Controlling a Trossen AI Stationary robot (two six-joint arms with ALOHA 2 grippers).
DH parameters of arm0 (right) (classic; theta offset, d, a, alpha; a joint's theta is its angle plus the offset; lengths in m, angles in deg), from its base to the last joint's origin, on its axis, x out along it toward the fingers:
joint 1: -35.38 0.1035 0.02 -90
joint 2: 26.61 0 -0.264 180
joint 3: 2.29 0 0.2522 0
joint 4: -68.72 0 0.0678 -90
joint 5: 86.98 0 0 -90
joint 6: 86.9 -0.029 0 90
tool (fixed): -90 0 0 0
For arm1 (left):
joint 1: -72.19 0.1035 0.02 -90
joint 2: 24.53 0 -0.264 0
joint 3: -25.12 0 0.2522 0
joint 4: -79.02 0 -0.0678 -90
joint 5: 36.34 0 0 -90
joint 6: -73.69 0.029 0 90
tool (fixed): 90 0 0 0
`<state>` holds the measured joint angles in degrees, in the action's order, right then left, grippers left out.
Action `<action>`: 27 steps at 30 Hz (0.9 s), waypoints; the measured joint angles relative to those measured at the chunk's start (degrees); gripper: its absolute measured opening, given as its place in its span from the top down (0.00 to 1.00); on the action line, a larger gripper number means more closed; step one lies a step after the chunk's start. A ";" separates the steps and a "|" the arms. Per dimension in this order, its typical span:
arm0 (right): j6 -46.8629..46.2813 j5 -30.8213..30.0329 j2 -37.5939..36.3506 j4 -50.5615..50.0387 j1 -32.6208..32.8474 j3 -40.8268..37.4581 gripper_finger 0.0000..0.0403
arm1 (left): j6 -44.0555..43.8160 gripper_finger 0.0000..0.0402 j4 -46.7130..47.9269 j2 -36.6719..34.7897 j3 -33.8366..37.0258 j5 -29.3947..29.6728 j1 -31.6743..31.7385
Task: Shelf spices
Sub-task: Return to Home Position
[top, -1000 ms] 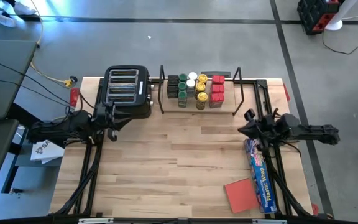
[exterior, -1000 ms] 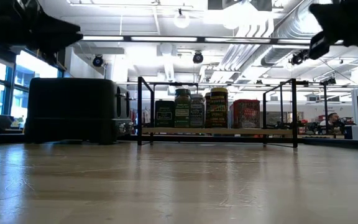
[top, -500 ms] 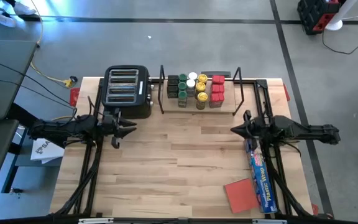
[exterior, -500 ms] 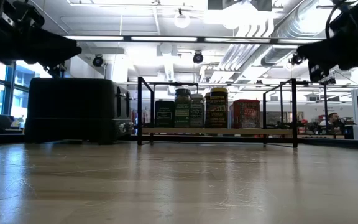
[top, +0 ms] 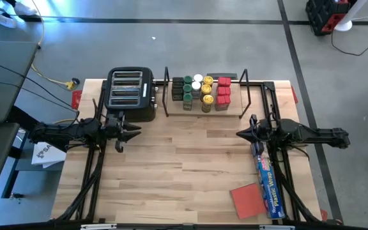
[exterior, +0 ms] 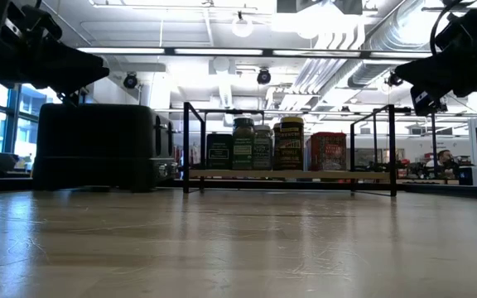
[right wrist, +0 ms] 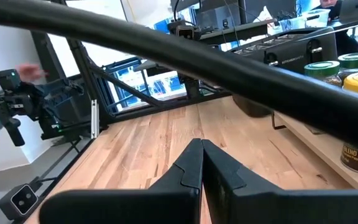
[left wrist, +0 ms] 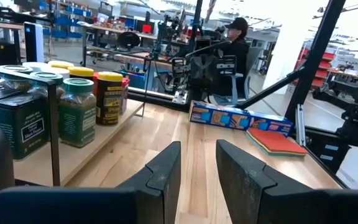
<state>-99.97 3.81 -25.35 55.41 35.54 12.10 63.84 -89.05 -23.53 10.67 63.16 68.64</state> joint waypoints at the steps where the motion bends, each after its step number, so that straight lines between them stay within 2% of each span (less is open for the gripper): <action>1: -0.02 0.00 0.00 0.00 0.00 0.00 1.00 | 0.00 0.76 0.00 0.02 0.00 0.00 0.02; 11: 0.01 0.00 0.00 -0.07 0.00 0.02 1.00 | -0.04 0.76 0.02 -0.30 0.00 0.04 0.04; 27: 0.05 0.02 0.02 -0.11 0.00 0.04 1.00 | -0.04 0.76 0.04 -0.31 0.00 0.07 3.65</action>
<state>-99.92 3.84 -25.33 55.30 35.54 12.14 63.80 -89.00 -23.84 10.67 63.23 72.29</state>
